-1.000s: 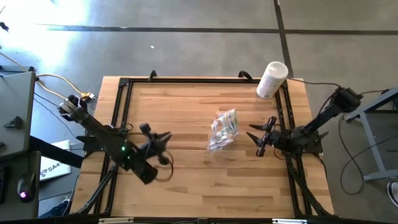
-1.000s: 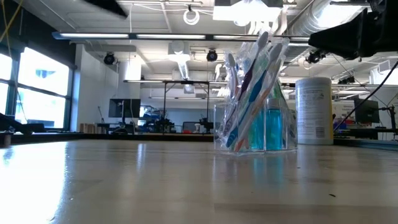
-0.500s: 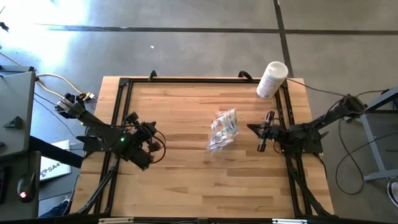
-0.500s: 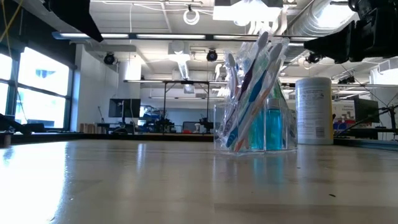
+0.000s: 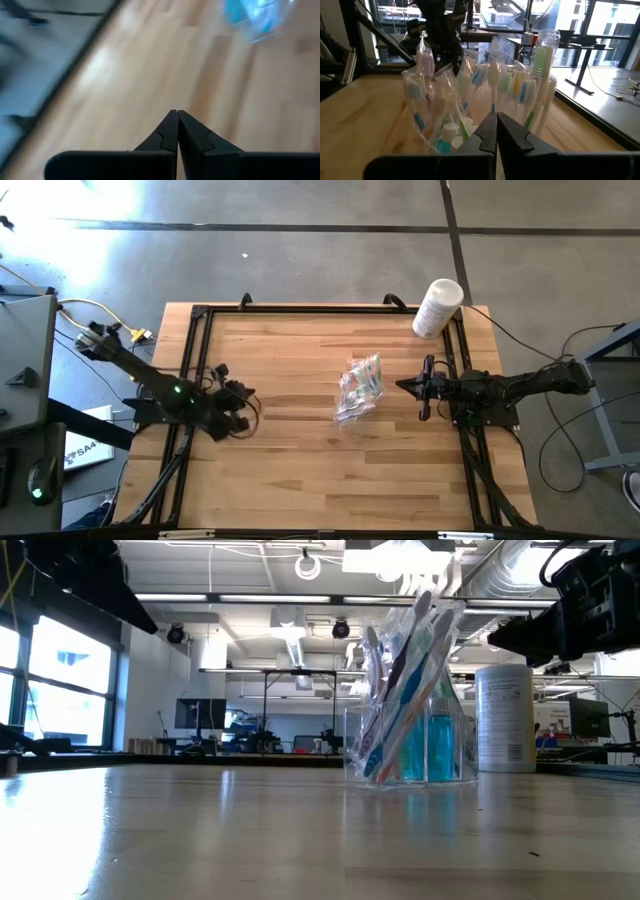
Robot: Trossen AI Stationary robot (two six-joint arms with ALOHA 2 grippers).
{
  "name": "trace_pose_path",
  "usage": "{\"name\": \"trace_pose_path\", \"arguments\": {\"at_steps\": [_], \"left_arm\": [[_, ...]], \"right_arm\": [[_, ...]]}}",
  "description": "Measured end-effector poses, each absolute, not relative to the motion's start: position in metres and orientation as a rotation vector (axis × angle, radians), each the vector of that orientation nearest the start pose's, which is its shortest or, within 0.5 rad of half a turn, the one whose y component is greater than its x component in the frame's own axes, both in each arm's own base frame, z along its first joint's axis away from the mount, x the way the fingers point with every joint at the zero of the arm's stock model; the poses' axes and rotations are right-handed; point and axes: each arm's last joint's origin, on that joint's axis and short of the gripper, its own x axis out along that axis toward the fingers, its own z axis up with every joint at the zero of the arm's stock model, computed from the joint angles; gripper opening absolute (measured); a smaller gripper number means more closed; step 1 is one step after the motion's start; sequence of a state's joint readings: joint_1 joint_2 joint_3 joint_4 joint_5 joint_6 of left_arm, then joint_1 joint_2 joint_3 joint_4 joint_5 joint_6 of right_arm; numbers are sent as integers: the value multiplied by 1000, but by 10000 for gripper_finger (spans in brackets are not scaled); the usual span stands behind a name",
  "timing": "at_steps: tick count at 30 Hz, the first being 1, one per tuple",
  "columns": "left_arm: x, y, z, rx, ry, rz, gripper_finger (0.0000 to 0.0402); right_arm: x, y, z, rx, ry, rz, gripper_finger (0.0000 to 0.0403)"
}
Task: Pick & Place toothbrushing station
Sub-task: Return to Home Position
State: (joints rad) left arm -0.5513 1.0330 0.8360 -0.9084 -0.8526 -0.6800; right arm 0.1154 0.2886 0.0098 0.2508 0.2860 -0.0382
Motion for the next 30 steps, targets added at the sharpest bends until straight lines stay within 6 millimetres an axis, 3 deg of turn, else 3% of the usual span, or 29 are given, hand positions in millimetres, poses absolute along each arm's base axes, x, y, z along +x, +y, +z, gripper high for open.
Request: {"name": "trace_pose_path", "arguments": {"at_steps": [7, 17, 25, 30], "left_arm": [[122, -41, 244, -155, 454, 337, 0], [105, -32, 197, -210, 257, -21, 0], [92, -31, 203, -113, 143, -198, 0], [76, -25, 204, -101, 82, -208, 0]], "right_arm": [[115, 5, 165, -29, 51, -168, 2], [115, 6, 166, -4, 49, -141, 2], [115, 6, 164, 20, 73, -140, 2], [115, 6, 163, 18, 78, -140, 2]]}}
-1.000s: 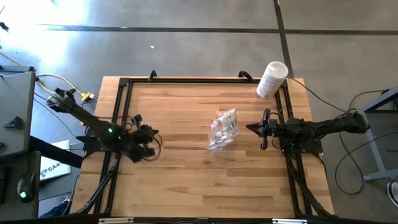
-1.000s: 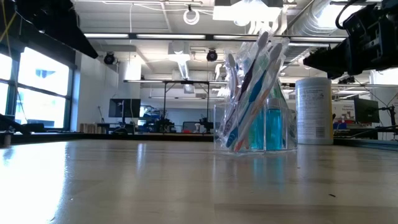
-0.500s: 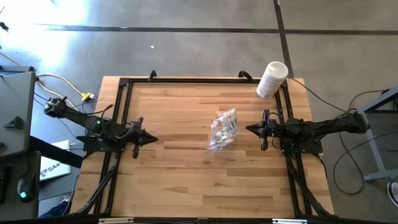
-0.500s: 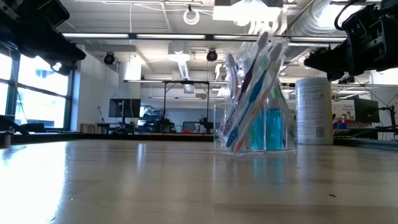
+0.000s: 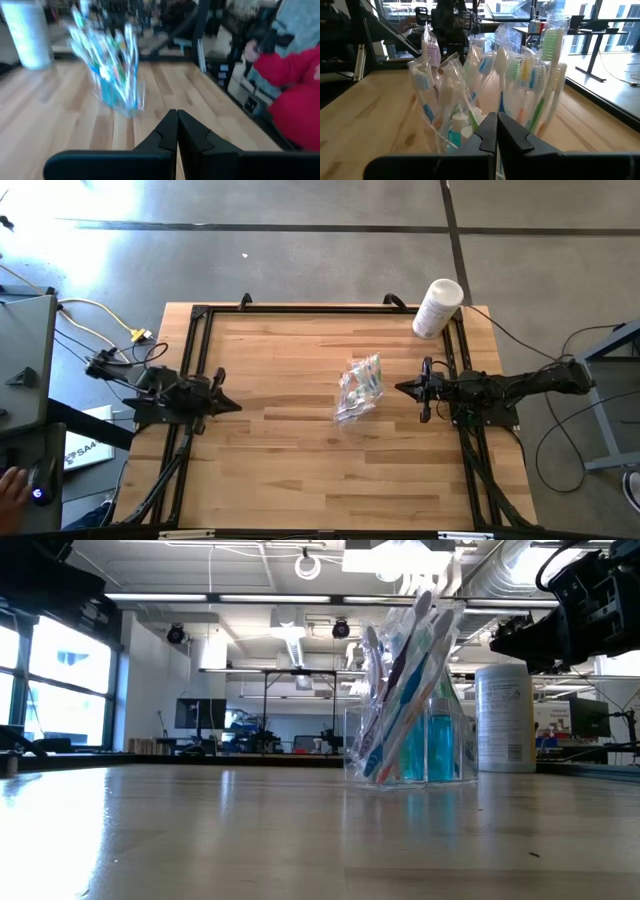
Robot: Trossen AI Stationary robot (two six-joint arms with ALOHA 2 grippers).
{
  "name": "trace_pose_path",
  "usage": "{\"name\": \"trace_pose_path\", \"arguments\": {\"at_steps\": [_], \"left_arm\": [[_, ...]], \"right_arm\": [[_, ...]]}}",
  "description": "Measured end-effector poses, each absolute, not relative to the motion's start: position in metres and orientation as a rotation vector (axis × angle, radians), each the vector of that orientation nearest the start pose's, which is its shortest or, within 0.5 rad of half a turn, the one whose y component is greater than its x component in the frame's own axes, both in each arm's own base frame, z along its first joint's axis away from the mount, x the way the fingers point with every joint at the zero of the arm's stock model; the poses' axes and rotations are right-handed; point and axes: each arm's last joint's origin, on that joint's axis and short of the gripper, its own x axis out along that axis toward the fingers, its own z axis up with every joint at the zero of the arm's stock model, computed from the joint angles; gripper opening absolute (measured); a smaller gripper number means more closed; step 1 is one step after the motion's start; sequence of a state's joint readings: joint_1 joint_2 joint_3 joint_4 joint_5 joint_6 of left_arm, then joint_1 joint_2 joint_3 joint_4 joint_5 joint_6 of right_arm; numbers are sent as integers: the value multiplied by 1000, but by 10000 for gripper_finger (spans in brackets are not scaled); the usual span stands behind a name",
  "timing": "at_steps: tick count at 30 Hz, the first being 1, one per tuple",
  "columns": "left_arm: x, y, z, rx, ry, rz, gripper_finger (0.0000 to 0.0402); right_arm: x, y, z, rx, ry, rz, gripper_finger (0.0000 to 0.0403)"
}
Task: Pick & Place toothbrushing station
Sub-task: Return to Home Position
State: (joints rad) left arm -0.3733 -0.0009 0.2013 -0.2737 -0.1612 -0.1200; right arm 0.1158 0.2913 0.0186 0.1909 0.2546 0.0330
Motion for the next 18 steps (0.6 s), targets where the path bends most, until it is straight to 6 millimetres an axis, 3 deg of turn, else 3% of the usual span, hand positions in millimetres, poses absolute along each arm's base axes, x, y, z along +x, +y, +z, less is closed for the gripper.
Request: {"name": "trace_pose_path", "arguments": {"at_steps": [10, 18], "left_arm": [[84, -28, 178, -88, 148, -194, 0], [86, -29, 176, -87, 111, -227, 0]], "right_arm": [[114, 6, 164, 17, 75, -139, 2], [114, 6, 165, 17, 66, -144, 2]]}}
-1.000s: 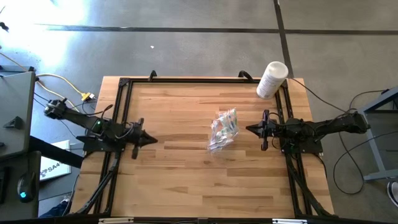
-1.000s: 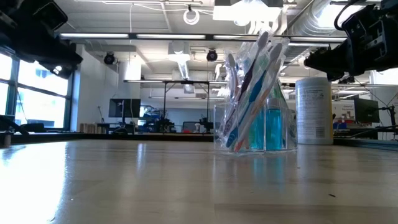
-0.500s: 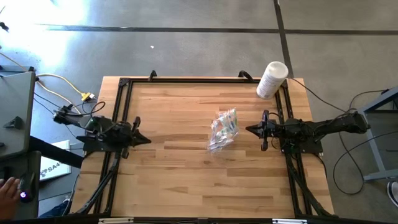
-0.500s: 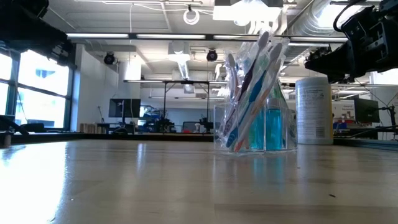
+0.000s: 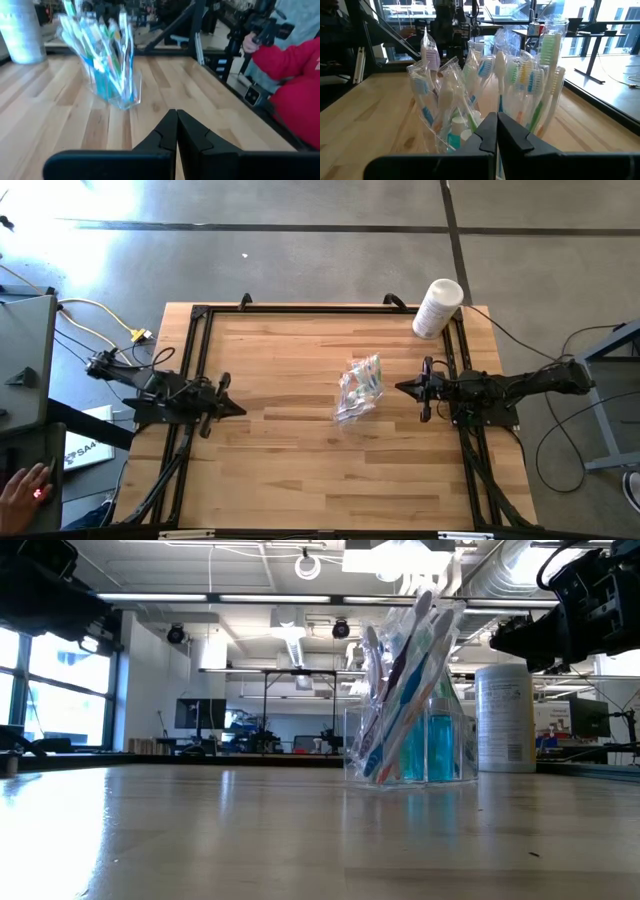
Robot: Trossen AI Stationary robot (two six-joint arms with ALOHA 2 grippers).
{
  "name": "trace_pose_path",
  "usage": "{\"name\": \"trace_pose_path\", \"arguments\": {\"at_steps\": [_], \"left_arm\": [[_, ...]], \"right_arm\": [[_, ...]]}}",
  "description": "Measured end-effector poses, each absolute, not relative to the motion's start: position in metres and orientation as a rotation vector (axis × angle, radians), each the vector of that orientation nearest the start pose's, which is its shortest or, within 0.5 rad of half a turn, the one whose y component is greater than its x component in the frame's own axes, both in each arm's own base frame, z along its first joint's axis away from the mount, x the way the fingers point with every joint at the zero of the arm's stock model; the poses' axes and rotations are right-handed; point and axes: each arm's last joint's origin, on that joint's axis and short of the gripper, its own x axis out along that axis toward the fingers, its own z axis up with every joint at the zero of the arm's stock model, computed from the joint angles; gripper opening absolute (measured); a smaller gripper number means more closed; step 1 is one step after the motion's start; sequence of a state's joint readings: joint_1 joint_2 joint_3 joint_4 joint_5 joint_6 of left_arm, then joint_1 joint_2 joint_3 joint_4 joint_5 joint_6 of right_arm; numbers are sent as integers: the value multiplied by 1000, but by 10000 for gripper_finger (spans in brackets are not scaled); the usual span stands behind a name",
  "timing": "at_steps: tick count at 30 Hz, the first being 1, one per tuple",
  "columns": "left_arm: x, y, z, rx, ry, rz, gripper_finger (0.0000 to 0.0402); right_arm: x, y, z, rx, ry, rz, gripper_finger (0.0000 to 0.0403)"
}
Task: Pick & Place toothbrushing station
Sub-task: Return to Home Position
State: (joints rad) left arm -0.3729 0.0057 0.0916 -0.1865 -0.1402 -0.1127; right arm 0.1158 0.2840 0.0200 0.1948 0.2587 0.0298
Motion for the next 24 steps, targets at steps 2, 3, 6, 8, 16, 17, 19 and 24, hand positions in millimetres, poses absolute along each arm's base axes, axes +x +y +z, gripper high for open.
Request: {"name": "trace_pose_path", "arguments": {"at_steps": [2, 3, 6, 8, 16, 17, 19, 24], "left_arm": [[86, -29, 176, -77, 100, -227, 0], [86, -29, 176, -70, 101, -221, 0], [87, -29, 175, -66, 86, -213, 0], [88, -32, 174, -69, 63, -283, 0], [89, -35, 171, -72, 25, -357, 0], [89, -35, 171, -72, 25, -358, 0], [90, -35, 170, -79, 14, -353, 0], [92, -33, 167, -76, 1, -286, 0]], "right_arm": [[114, 6, 165, 10, 66, -144, 2], [114, 6, 165, 9, 66, -144, 2], [114, 6, 164, 11, 71, -144, 2], [114, 6, 164, 11, 72, -144, 2], [114, 6, 164, 12, 71, -144, 2], [114, 6, 164, 12, 71, -144, 2], [114, 6, 164, 12, 71, -144, 2], [114, 6, 164, 12, 71, -144, 2]]}}
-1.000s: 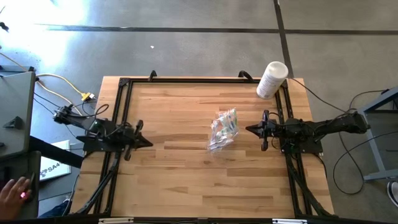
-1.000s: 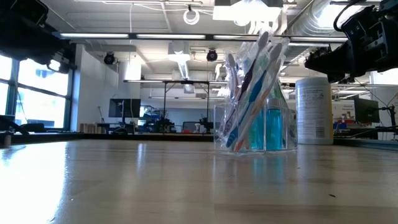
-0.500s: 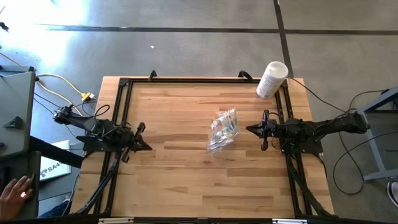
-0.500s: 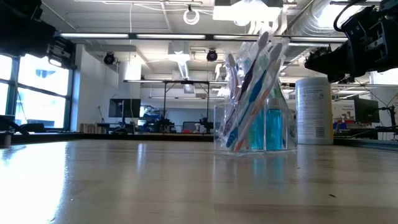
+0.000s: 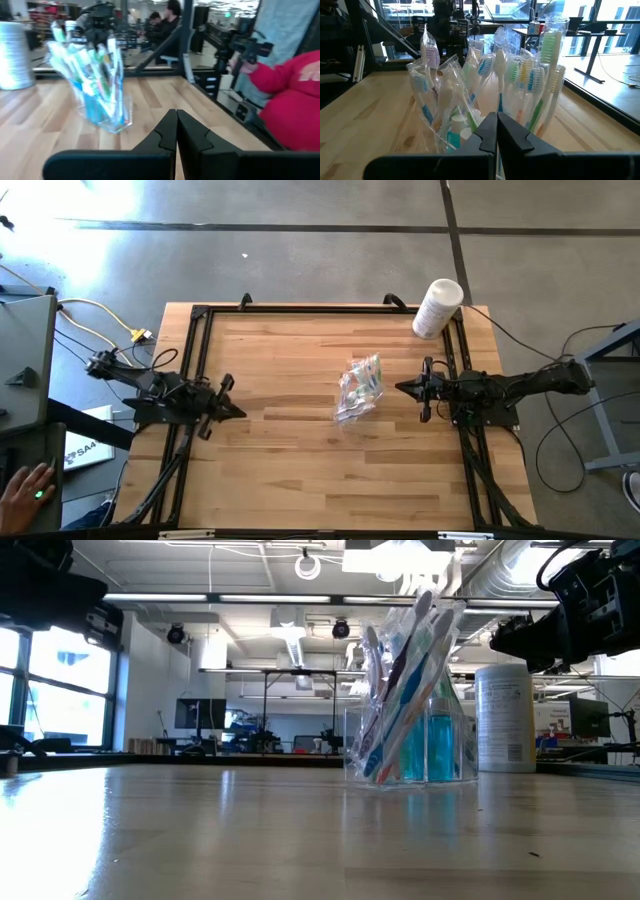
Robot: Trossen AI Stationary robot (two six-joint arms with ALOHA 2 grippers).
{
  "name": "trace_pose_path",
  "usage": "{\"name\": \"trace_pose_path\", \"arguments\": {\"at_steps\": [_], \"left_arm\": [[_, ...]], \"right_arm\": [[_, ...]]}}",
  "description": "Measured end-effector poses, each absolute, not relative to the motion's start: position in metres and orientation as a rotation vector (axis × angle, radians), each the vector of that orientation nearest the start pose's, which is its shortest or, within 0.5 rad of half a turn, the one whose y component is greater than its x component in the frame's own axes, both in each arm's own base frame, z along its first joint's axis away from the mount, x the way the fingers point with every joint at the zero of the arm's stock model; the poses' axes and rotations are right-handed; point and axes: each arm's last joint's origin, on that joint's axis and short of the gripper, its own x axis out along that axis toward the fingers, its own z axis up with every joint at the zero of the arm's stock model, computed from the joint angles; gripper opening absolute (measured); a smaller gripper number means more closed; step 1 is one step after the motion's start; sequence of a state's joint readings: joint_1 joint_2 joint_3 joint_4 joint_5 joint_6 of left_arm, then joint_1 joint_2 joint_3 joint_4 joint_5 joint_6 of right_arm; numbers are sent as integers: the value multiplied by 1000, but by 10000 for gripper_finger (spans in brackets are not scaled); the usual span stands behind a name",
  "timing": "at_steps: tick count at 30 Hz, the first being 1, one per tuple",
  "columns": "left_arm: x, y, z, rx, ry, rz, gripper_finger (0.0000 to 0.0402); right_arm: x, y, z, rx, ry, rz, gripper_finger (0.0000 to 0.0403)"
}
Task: Pick & Place toothbrushing station
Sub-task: Return to Home Position
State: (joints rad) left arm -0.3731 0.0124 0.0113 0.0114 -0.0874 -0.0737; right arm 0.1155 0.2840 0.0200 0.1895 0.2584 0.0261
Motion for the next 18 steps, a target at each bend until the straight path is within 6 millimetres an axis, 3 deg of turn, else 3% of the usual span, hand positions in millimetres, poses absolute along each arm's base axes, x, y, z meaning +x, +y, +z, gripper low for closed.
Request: {"name": "trace_pose_path", "arguments": {"at_steps": [10, 18], "left_arm": [[93, -33, 168, -31, -11, -252, 0], [93, -33, 169, -106, -7, -254, 0]], "right_arm": [[114, 6, 164, 12, 71, -144, 2], [114, 6, 164, 12, 71, -144, 2]]}}
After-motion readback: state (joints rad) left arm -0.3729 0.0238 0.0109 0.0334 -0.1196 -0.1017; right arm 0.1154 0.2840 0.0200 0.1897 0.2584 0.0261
